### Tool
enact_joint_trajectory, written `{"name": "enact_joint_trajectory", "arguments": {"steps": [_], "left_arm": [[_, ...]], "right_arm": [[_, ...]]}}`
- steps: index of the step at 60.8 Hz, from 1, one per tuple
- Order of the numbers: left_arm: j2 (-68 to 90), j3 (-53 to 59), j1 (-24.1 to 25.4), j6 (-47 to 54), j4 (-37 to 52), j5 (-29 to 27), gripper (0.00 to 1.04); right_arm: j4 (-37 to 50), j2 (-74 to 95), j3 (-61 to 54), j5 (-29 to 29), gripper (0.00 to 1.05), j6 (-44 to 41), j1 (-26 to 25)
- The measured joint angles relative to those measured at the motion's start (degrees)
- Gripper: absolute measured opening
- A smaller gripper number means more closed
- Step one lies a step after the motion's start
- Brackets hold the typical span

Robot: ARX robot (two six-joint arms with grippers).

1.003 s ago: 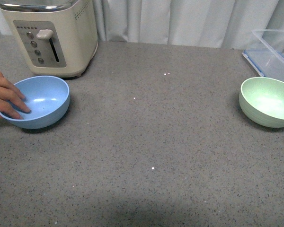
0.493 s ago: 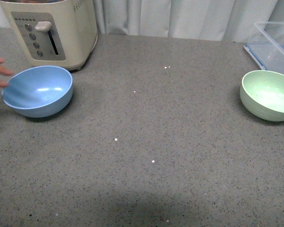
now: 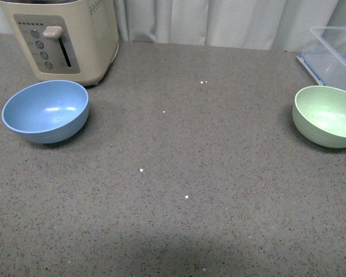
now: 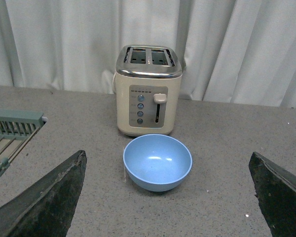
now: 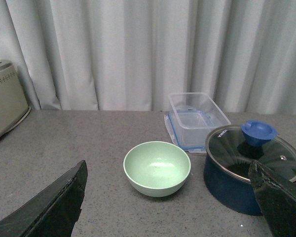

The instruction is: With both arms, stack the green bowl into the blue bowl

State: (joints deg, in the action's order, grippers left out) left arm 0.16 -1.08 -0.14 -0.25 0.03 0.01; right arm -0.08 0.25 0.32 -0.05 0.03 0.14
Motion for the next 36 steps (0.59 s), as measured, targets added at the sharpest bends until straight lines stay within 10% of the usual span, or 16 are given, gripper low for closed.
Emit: {"name": "enact_joint_trajectory", "arguments": {"steps": [36], "left_arm": [[0.0, 0.0, 0.0, 0.0, 0.0, 0.0, 0.98]], "right_arm": [[0.0, 0.0, 0.0, 0.0, 0.96, 0.0, 0.0]]}}
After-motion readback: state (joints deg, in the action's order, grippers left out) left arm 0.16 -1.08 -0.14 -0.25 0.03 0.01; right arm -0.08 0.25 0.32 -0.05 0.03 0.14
